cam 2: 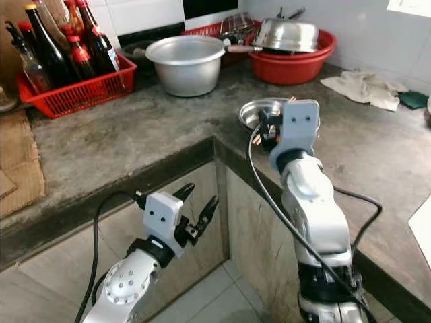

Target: Kitchen organization

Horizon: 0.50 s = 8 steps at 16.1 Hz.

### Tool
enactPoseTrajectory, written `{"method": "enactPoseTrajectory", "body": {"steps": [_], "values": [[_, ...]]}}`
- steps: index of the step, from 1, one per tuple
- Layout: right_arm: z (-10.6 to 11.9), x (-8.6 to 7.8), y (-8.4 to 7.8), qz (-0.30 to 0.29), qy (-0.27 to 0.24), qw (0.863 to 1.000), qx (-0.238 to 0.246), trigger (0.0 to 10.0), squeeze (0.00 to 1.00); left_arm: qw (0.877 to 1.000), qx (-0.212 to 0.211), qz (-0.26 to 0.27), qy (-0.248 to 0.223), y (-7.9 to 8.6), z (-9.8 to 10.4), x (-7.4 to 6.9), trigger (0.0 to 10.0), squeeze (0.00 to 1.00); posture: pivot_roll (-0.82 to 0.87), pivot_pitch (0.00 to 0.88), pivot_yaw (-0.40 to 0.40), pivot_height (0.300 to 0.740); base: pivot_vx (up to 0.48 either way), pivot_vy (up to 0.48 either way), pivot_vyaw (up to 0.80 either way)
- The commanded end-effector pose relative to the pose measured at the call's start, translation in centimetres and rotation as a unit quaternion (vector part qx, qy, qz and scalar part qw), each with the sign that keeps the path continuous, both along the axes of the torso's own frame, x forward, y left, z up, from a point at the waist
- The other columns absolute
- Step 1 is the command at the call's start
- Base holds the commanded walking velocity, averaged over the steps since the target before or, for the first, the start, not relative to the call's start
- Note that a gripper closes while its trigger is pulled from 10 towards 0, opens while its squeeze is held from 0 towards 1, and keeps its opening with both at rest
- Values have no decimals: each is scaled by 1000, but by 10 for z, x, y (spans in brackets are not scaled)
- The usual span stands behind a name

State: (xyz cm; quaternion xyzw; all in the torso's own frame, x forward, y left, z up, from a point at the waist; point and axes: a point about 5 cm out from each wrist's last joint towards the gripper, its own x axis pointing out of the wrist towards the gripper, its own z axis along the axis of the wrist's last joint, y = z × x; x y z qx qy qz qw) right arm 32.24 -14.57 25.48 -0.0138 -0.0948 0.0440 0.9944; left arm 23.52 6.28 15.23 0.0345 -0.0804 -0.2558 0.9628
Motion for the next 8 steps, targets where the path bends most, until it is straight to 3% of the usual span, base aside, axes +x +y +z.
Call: {"method": "enactPoseTrajectory", "body": {"steps": [1,3,5,8], "values": [[-2,8,3,7,25,1000,-11,10000,1000,1000,5,2,-2,-1,1,0,10000,0,89,94,-1,740,0,0,0],[14,29,3,-9,39,999,-19,10000,1000,1000,5,1,-1,-2,0,-3,10000,0,97,96,-11,740,0,0,0],[22,45,-3,-53,74,995,-27,10000,0,1000,5,3,2,-2,-1,-5,10000,0,103,97,-16,740,0,0,0],[25,59,-2,-74,108,991,-42,10000,0,1000,5,5,4,-2,-2,-7,10000,0,102,98,-16,740,0,0,0]]}}
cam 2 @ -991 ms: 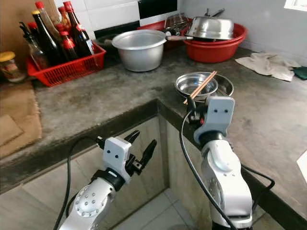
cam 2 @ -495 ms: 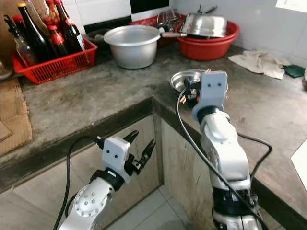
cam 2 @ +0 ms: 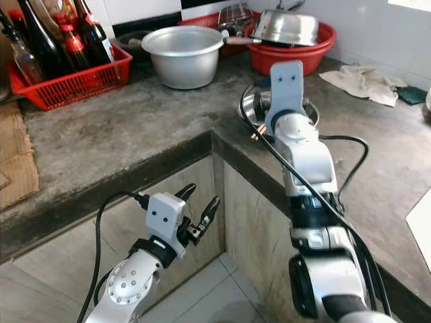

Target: Kitchen organization

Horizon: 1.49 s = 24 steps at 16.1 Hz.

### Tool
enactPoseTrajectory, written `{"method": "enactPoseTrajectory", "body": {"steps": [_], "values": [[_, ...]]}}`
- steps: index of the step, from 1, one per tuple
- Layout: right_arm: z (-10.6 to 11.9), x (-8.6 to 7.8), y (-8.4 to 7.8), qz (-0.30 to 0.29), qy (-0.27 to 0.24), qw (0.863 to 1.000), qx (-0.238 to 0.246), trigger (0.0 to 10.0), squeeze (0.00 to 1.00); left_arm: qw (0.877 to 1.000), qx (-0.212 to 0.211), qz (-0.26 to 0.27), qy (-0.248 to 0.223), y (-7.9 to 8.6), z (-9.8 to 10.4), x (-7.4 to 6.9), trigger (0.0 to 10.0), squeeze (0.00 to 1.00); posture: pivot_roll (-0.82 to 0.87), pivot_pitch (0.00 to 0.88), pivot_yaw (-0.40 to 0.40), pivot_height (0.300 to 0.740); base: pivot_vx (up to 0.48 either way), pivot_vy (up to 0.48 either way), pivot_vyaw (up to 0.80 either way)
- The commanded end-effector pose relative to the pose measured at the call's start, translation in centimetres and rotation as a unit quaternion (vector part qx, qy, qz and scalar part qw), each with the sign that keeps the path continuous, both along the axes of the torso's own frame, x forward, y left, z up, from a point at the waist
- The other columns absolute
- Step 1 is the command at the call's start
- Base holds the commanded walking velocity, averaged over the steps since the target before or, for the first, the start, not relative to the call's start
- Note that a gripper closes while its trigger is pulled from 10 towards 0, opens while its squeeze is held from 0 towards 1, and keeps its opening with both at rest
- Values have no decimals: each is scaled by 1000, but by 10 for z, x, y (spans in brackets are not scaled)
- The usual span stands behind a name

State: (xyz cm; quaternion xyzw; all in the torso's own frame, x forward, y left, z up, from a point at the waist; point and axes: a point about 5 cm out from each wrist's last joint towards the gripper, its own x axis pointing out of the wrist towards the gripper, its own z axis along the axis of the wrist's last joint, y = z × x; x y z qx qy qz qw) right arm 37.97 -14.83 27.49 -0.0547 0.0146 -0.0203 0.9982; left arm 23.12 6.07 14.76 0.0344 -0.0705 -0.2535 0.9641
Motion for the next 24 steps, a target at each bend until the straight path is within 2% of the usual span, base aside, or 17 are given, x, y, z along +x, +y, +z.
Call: {"method": "enactPoseTrajectory", "body": {"steps": [1,2,3,6,8,9,11,12,19,21,24], "values": [[6,4,3,2,10,1000,0,10000,0,1000,3,2,-5,0,2,-3,10000,0,103,98,-15,740,0,0,0],[9,10,6,25,39,998,34,10000,0,1000,3,1,-5,-1,2,-3,10000,0,101,96,-18,740,0,0,0],[12,15,7,31,62,997,40,10000,0,1000,2,0,-5,-1,3,-3,10000,0,102,97,-18,740,0,0,0],[22,25,8,37,72,996,42,10000,0,1000,2,-1,-6,-2,3,-3,10000,0,106,102,-22,740,0,0,0],[20,30,9,38,104,993,51,10000,0,1000,2,-1,-5,-2,3,-4,10000,0,104,112,-23,740,0,0,0],[19,34,6,30,114,991,66,10000,1000,1000,2,0,-3,-2,2,-6,10000,0,106,119,-30,740,0,0,0],[21,38,2,13,114,991,64,10000,1000,1000,0,2,-1,-2,2,-7,10000,0,111,127,-32,740,0,0,0],[24,39,0,-1,115,991,60,10000,0,1000,0,3,1,-2,2,-7,10000,0,110,129,-33,740,0,0,0],[24,43,-9,-34,144,985,91,10000,0,1000,0,6,5,-2,2,-9,10000,0,105,142,-34,740,0,0,0],[26,44,-14,-44,137,984,101,10000,0,1000,-1,6,6,-2,1,-9,10000,0,104,143,-35,740,0,0,0],[22,44,-13,-41,148,981,116,10000,0,1000,-2,6,6,-2,2,-10,10000,0,105,145,-38,740,0,0,0]]}}
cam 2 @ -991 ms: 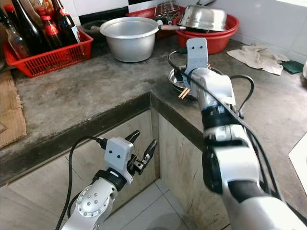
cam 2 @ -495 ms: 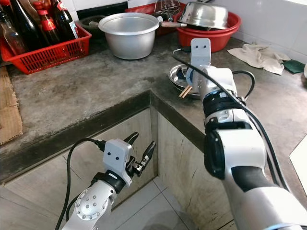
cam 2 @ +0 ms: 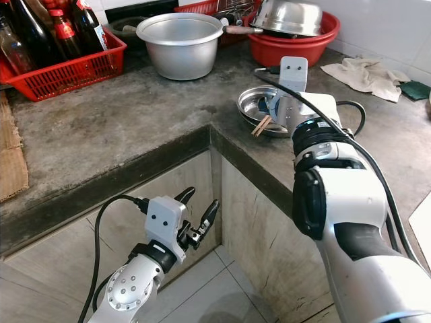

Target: Kitchen organization

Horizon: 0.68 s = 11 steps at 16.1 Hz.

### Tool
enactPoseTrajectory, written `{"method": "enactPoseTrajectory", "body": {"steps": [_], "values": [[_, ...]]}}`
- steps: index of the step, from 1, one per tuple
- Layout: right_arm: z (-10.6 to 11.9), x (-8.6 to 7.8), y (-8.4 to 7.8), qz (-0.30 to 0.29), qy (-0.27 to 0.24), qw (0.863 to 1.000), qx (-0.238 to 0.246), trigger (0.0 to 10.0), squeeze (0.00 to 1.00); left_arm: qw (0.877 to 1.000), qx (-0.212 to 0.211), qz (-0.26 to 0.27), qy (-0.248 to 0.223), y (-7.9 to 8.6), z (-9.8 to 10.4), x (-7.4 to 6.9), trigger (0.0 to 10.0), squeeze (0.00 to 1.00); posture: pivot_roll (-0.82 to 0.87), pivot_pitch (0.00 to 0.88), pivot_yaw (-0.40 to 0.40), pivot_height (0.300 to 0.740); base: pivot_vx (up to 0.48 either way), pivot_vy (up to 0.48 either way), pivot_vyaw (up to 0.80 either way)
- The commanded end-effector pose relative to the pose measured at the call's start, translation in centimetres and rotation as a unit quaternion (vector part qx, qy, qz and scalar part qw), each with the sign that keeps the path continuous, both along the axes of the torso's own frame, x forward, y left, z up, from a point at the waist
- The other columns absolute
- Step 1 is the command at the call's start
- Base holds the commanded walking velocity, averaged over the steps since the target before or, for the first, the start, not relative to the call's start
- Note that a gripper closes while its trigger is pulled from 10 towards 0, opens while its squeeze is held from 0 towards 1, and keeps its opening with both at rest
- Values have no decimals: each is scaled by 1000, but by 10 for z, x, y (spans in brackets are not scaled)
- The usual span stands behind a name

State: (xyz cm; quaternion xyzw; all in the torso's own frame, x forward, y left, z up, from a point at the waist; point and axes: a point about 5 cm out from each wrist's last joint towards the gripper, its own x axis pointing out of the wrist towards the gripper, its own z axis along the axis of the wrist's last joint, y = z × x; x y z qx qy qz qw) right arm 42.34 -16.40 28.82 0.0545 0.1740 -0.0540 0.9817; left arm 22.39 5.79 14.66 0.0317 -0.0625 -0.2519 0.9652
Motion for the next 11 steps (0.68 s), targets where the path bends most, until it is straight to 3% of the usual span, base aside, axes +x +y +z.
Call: {"method": "enactPoseTrajectory", "body": {"steps": [1,2,3,4,5,6,7,11], "values": [[7,0,4,6,-2,1000,4,10000,0,1000,-2,5,-2,0,3,-3,10000,0,103,145,-37,740,0,0,0],[5,0,5,8,2,1000,10,10000,0,1000,-2,6,-2,1,3,-3,10000,0,103,145,-37,740,0,0,0],[5,0,6,9,4,1000,12,9176,0,1000,-2,6,-2,1,3,-3,10000,0,104,146,-38,740,0,0,0],[5,0,7,12,4,1000,6,7294,0,1000,-2,6,-2,0,3,-3,10000,0,103,146,-37,740,0,0,0],[5,1,7,16,1,1000,0,4392,0,1000,-2,6,-2,0,3,-3,10000,0,103,146,-38,740,0,0,0],[5,1,8,17,0,1000,-3,2667,0,1000,-2,7,-2,1,3,-3,10000,0,101,144,-38,740,0,0,0],[6,1,11,24,-4,1000,-12,0,0,1000,-2,7,-2,0,3,-3,10000,0,101,145,-39,740,0,0,0],[8,1,14,25,-3,1000,0,39,0,1000,-3,7,-3,-1,3,-3,10000,0,97,145,-38,740,0,0,0]]}}
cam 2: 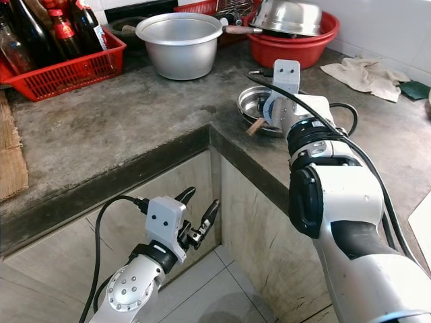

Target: Kitchen organization

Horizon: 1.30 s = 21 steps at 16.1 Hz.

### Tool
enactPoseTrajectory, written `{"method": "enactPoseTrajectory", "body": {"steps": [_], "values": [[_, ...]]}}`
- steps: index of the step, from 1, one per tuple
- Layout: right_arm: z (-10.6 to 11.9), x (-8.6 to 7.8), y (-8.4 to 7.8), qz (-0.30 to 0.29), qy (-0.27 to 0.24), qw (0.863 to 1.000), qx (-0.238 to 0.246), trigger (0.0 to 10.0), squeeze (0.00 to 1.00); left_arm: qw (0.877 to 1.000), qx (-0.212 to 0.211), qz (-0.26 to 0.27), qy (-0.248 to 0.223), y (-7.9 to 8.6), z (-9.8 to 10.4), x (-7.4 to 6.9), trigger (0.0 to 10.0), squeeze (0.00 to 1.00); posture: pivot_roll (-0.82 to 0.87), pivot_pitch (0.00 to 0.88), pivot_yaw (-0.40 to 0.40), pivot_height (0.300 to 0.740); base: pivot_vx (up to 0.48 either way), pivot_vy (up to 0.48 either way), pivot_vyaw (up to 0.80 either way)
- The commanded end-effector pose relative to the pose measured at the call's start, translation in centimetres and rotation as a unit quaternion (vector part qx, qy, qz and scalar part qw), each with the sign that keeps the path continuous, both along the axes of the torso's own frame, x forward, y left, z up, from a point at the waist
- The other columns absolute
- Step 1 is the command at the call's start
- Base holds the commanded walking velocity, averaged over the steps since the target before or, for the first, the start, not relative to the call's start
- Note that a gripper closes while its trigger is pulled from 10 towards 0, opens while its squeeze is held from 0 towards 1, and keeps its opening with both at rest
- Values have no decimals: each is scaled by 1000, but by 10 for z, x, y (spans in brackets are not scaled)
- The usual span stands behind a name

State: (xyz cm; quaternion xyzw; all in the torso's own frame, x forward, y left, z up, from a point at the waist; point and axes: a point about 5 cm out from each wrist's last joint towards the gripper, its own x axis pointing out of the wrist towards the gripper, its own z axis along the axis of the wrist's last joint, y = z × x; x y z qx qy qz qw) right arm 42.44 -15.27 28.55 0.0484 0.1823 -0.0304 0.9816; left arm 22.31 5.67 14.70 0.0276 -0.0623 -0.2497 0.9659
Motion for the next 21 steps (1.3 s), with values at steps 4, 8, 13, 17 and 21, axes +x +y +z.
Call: {"method": "enactPoseTrajectory", "body": {"steps": [4,8,13,17,21], "values": [[10,0,3,4,-9,1000,-6,0,0,1000,2,6,-2,1,1,-2,10000,0,95,142,-41,740,0,0,0],[10,0,6,9,-10,1000,1,0,0,1000,2,9,-4,2,2,0,10000,0,98,135,-40,740,0,0,0],[42,2,-4,-7,-103,993,52,0,0,1000,4,10,-7,2,3,0,10000,0,106,118,-39,740,0,0,0],[62,-14,-5,14,-225,974,20,0,0,1000,4,11,-11,3,4,3,10000,0,98,111,-29,740,0,0,0],[53,-26,0,33,-241,970,18,0,0,1000,3,11,-12,3,4,3,10000,0,95,113,-25,740,0,0,0]]}}
